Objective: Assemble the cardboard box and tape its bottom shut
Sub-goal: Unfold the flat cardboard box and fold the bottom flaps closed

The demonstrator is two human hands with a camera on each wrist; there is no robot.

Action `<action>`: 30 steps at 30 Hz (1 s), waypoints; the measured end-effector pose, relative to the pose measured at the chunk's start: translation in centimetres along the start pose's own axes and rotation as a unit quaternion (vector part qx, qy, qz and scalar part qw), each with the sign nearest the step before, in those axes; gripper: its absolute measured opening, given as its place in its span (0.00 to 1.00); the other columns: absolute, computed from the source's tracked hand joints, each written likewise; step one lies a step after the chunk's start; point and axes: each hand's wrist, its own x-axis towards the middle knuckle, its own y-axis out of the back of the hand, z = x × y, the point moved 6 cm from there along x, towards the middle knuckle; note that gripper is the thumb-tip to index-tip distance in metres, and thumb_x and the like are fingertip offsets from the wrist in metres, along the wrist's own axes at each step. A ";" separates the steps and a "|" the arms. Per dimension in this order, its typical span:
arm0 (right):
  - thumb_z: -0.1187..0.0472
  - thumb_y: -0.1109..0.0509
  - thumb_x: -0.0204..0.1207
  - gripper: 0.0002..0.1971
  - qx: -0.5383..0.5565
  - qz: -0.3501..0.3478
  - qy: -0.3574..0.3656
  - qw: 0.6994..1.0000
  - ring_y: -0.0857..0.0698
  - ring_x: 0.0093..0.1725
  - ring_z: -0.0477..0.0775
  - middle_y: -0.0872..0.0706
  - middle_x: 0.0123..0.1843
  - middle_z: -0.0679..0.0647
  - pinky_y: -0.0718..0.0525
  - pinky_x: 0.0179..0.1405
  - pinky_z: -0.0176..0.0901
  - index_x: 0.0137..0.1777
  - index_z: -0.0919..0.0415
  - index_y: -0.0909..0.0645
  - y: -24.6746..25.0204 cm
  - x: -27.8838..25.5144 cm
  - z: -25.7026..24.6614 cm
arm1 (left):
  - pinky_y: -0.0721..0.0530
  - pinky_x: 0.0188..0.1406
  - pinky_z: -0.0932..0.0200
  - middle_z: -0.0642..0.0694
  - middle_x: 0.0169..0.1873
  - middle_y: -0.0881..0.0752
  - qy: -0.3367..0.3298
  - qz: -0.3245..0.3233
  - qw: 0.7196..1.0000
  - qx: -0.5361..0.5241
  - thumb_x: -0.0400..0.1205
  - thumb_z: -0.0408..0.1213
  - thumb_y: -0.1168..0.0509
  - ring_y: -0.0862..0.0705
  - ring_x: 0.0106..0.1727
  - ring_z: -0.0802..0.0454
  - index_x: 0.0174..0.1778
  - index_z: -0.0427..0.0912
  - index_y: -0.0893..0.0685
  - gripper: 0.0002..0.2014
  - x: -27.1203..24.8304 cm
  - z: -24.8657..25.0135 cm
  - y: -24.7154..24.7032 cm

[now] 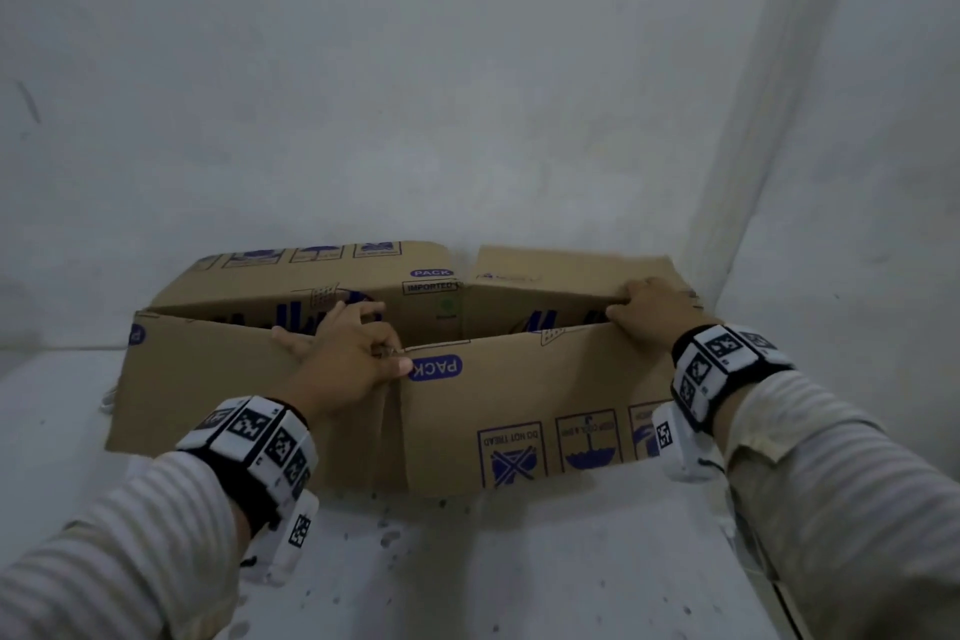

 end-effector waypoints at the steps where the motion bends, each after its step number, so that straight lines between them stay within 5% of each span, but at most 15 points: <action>1: 0.53 0.41 0.81 0.13 -0.028 0.001 -0.001 1.000 0.19 0.50 0.63 0.19 0.56 0.62 0.23 0.48 0.48 0.49 0.63 0.21 0.1 0.0 0.1 | 0.48 0.80 0.33 0.49 0.78 0.33 -0.003 0.000 1.000 -0.004 0.75 0.45 0.27 0.46 0.83 0.42 0.26 0.62 0.22 0.14 -0.1 -0.1 -0.1; 4: 0.60 0.42 0.80 0.12 -0.088 0.009 -0.010 0.996 0.22 0.41 0.60 0.23 0.36 0.56 0.26 0.41 0.46 0.35 0.61 0.25 0.0 0.3 0.5 | 0.43 0.79 0.34 0.49 0.75 0.31 -0.006 0.002 1.000 -0.002 0.74 0.45 0.26 0.39 0.79 0.44 0.25 0.61 0.22 0.14 -0.3 -0.2 -0.2; 8: 0.61 0.41 0.78 0.15 -0.116 0.042 0.006 0.992 0.22 0.47 0.63 0.19 0.49 0.62 0.17 0.51 0.55 0.28 0.55 0.34 -0.3 0.6 0.5 | 0.40 0.78 0.41 0.51 0.70 0.30 -0.008 0.008 0.999 -0.038 0.74 0.41 0.26 0.31 0.73 0.48 0.26 0.59 0.20 0.14 -0.7 -0.4 -0.1; 10: 0.62 0.41 0.79 0.12 -0.125 0.055 0.010 0.991 0.21 0.53 0.64 0.21 0.52 0.62 0.18 0.54 0.55 0.33 0.60 0.28 0.1 -0.5 0.0 | 0.41 0.77 0.47 0.53 0.69 0.30 -0.009 0.010 0.999 -0.043 0.75 0.40 0.26 0.29 0.70 0.50 0.27 0.57 0.20 0.13 -1.0 -0.4 0.1; 12: 0.63 0.41 0.81 0.11 -0.139 0.062 0.004 0.988 0.19 0.55 0.65 0.23 0.49 0.60 0.20 0.50 0.51 0.40 0.66 0.23 0.3 -1.5 -0.3 | 0.47 0.78 0.47 0.54 0.67 0.31 -0.007 0.015 0.999 -0.032 0.75 0.40 0.27 0.29 0.69 0.52 0.27 0.56 0.20 0.13 -1.3 -0.7 0.3; 17: 0.64 0.42 0.81 0.21 -0.184 0.058 0.001 0.981 0.19 0.42 0.60 0.23 0.39 0.58 0.23 0.39 0.45 0.24 0.60 0.34 0.6 -2.8 -0.8 | 0.72 0.76 0.30 0.64 0.63 0.33 -0.025 0.007 1.000 0.002 0.73 0.46 0.26 0.37 0.69 0.61 0.27 0.58 0.18 0.10 -1.8 -1.9 0.9; 23: 0.66 0.43 0.82 0.21 -0.193 0.035 -0.035 0.980 0.22 0.37 0.57 0.25 0.32 0.54 0.24 0.38 0.44 0.25 0.60 0.32 0.6 -4.4 -2.0 | 0.31 0.75 0.38 0.58 0.66 0.34 -0.078 -0.022 0.993 -0.081 0.74 0.41 0.25 0.38 0.79 0.52 0.27 0.62 0.16 0.12 -3.0 -3.6 3.1; 30: 0.65 0.41 0.82 0.19 -0.268 -0.047 -0.021 0.962 0.30 0.25 0.47 0.26 0.27 0.52 0.28 0.27 0.36 0.26 0.62 0.29 0.0 -6.7 -4.0 | 0.39 0.76 0.49 0.43 0.77 0.35 -0.053 -0.036 0.994 -0.084 0.78 0.40 0.29 0.47 0.84 0.50 0.32 0.55 0.21 0.11 -4.8 -6.7 3.8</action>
